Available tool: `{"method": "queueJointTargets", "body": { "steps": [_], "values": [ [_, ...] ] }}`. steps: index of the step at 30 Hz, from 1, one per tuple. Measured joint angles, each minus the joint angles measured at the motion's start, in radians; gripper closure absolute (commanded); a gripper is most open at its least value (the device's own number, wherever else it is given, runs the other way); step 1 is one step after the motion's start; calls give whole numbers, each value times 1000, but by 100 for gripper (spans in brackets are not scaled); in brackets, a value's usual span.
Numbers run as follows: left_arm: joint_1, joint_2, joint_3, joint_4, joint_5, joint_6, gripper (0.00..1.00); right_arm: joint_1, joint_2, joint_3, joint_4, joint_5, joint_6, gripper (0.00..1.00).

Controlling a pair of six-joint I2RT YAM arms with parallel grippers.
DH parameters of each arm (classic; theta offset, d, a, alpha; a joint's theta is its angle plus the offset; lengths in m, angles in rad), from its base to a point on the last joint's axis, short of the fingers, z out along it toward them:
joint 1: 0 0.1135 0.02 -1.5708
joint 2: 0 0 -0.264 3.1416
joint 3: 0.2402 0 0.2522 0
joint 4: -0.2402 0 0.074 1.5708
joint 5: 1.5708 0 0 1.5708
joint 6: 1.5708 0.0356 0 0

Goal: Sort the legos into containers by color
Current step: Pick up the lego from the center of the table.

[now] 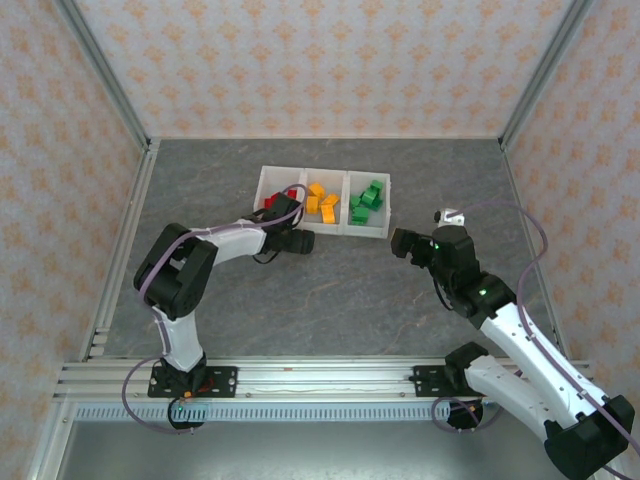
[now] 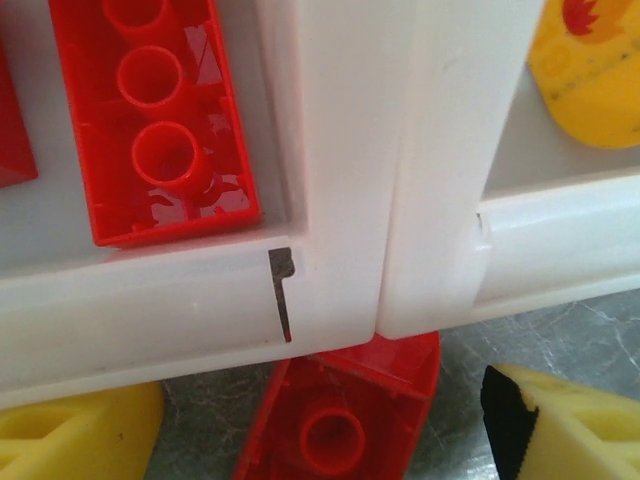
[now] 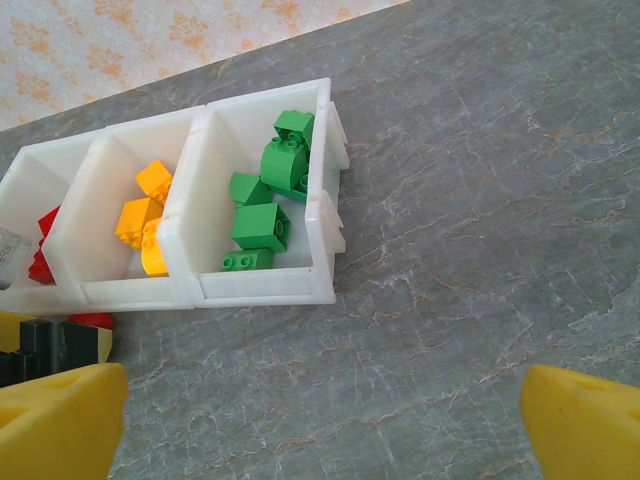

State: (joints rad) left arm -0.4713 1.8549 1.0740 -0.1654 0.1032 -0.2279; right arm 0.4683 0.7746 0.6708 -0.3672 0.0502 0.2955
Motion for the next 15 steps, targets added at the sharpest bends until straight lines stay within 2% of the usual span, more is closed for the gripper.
{"method": "queueJointTargets", "body": {
  "steps": [6, 15],
  "values": [
    [0, 3, 6, -7, -6, 18, 29, 0, 0, 0, 0, 0, 0, 0],
    [0, 3, 4, -9, -5, 18, 37, 0, 6, 0, 1, 3, 0, 0]
  ]
}}
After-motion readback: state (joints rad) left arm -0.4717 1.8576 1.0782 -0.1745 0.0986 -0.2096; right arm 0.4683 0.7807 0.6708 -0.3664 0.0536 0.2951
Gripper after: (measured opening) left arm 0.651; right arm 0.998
